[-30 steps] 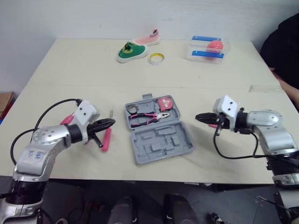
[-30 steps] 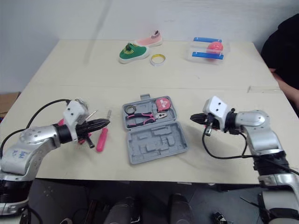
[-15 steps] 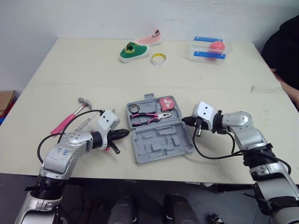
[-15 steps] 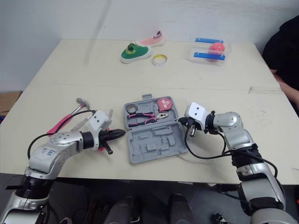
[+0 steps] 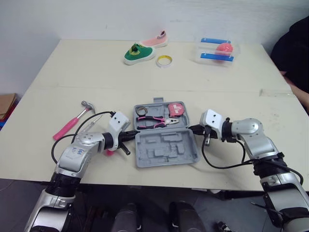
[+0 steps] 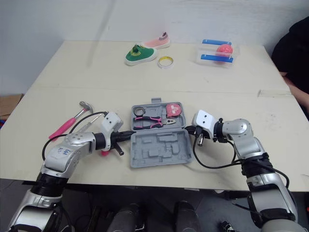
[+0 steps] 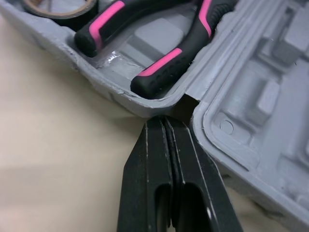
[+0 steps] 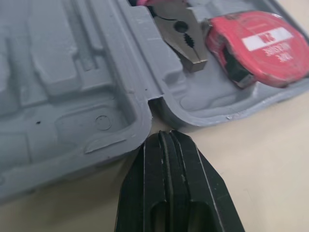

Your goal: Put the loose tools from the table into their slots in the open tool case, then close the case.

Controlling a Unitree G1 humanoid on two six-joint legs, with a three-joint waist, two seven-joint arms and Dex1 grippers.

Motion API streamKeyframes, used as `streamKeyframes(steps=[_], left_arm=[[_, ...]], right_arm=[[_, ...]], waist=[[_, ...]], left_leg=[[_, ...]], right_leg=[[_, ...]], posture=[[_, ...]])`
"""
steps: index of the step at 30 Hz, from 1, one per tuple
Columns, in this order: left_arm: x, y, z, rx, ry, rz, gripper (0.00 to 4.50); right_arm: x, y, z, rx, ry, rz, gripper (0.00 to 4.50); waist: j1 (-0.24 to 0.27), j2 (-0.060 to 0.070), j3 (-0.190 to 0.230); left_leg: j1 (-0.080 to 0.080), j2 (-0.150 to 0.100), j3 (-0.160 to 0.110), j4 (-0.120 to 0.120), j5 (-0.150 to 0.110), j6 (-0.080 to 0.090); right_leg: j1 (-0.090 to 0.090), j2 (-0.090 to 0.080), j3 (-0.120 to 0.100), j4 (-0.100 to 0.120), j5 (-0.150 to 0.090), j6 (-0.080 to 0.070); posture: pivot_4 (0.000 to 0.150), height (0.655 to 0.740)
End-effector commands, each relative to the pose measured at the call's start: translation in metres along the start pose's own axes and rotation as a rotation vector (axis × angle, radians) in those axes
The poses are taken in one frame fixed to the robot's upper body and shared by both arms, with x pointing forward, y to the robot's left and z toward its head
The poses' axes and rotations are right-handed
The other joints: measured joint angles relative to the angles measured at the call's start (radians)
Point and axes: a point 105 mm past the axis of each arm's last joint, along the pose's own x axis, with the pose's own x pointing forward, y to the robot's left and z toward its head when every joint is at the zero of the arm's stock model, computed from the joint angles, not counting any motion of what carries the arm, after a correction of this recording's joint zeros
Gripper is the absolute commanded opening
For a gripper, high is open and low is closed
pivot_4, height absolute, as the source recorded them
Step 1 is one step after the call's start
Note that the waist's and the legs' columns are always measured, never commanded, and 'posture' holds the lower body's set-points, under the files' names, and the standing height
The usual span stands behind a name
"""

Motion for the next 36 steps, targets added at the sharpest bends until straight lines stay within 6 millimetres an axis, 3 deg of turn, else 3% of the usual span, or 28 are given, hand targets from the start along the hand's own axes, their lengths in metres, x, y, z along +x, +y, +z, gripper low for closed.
streamKeyframes(steps=[1,11,16,21,24,27,29,31,33,34,36], left_arm=[[0.005,-0.008,0.018,0.067,-0.044,-0.070,0.00],[0.003,-0.015,0.011,0.114,-0.025,-0.112,0.00],[0.000,-0.009,0.007,0.115,-0.025,-0.066,0.00],[-0.035,0.001,0.018,0.122,-0.058,-0.027,0.00],[-0.072,0.004,0.024,0.069,-0.107,-0.039,0.00],[-0.102,0.012,0.029,0.065,-0.186,0.005,0.00],[-0.140,0.038,0.023,0.125,-0.223,0.159,0.24],[-0.170,0.053,0.019,0.151,-0.268,0.265,0.78],[-0.196,0.065,0.005,0.140,-0.283,0.359,1.68],[-0.220,0.079,-0.011,0.094,-0.283,0.465,2.24],[-0.246,0.090,-0.028,0.044,-0.283,0.579,3.13]], right_arm=[[-0.009,0.009,0.011,-0.006,-0.049,0.022,0.06],[-0.012,0.013,0.007,0.037,-0.043,-0.002,0.06],[-0.013,0.010,0.006,0.047,-0.038,-0.028,0.06],[-0.040,-0.005,0.004,-0.002,-0.017,-0.105,0.06],[-0.073,-0.011,0.005,0.021,-0.053,-0.158,0.06],[-0.098,-0.013,0.007,0.050,-0.087,-0.209,0.99],[-0.131,-0.012,-0.005,0.039,-0.059,-0.284,1.89],[-0.156,-0.011,-0.013,0.030,-0.041,-0.348,2.86],[-0.178,-0.009,-0.028,0.066,-0.017,-0.413,3.91],[-0.199,-0.010,-0.043,0.085,-0.002,-0.496,4.49],[-0.223,-0.009,-0.058,0.097,0.013,-0.587,4.50]], waist=[[0.005,0.000,0.000],[0.006,0.000,0.000],[0.007,0.000,0.000],[0.006,-0.001,0.001],[0.005,-0.001,0.001],[0.007,-0.001,0.001],[0.008,-0.001,0.001],[0.014,-0.001,0.001],[0.015,-0.001,0.001],[0.015,-0.001,0.001],[0.015,-0.001,0.001]], left_leg=[[0.000,0.000,0.000,0.000,0.000,0.000],[0.000,0.000,0.000,0.000,0.000,0.000],[0.000,0.000,0.000,0.000,0.000,0.000],[-0.002,0.001,0.000,0.000,0.000,0.000],[-0.002,0.001,-0.001,-0.001,0.000,0.000],[-0.001,0.001,-0.001,-0.001,0.000,0.001],[-0.001,0.001,-0.002,-0.001,-0.001,0.001],[-0.001,0.001,-0.002,-0.003,-0.002,0.000],[-0.001,0.001,-0.001,-0.004,-0.002,0.000],[-0.001,0.001,0.000,-0.003,-0.003,0.002],[0.000,0.001,0.000,-0.002,-0.006,0.006]], right_leg=[[0.000,0.000,0.000,0.000,0.000,0.000],[0.000,0.000,0.000,0.000,0.000,0.000],[0.000,0.000,0.000,0.000,0.000,0.000],[-0.001,0.000,0.000,0.000,0.000,0.000],[-0.001,0.000,0.000,-0.001,0.000,0.000],[-0.001,-0.001,-0.001,-0.003,0.000,0.000],[0.000,-0.001,-0.001,-0.003,0.000,0.001],[0.000,-0.001,-0.001,-0.005,0.000,0.001],[0.000,0.000,-0.002,-0.007,0.000,0.001],[0.000,0.000,-0.001,-0.007,0.000,0.001],[0.001,-0.001,-0.001,-0.008,0.002,0.003]], posture=[[0.150,0.7400],[0.150,0.7400],[0.150,0.7400],[0.150,0.7400],[0.150,0.7400],[0.150,0.7400],[0.150,0.7400],[0.150,0.7400],[0.150,0.7400],[0.150,0.7400],[0.150,0.7400]])
